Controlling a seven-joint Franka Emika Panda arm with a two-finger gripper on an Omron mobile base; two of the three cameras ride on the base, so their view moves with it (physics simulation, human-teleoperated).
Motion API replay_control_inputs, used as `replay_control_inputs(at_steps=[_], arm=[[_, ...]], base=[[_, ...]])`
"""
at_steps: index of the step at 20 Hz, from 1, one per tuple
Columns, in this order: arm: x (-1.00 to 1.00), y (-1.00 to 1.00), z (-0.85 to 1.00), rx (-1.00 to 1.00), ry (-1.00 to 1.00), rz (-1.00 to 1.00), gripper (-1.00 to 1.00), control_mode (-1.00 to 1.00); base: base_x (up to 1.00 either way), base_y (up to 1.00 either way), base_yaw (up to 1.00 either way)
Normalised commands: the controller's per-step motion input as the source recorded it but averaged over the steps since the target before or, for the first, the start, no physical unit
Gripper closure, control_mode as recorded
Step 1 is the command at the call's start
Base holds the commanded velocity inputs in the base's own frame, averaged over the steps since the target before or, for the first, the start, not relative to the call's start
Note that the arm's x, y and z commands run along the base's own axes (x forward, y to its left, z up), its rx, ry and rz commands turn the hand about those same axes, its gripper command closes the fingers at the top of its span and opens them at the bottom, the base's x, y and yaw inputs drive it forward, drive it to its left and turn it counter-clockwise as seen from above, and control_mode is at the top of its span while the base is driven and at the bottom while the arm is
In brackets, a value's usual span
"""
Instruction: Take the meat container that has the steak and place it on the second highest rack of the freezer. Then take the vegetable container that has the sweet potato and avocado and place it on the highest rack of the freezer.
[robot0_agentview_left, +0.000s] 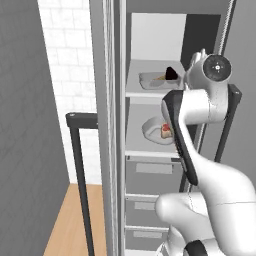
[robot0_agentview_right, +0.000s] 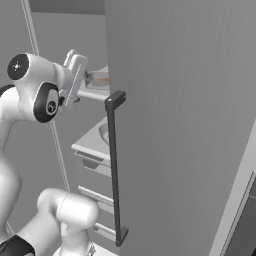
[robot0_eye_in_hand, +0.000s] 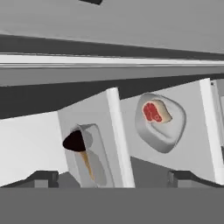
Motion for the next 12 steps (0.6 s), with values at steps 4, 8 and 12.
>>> replay_control_inputs(at_steps=[4,8,12], arm=[[-1.00,0.31,-0.04,0.48,-0.17,-0.38,-1.00,-1.00],[-1.00,0.31,-0.23,0.51,-0.15,-0.40,-1.00,-1.00],[-1.00,0.03,-0.38,0.51,-0.12,-0.32,-1.00,-1.00]], base=[[0.00,0.00,0.00],[0.00,0.00,0.00],[0.00,0.00,0.00]])
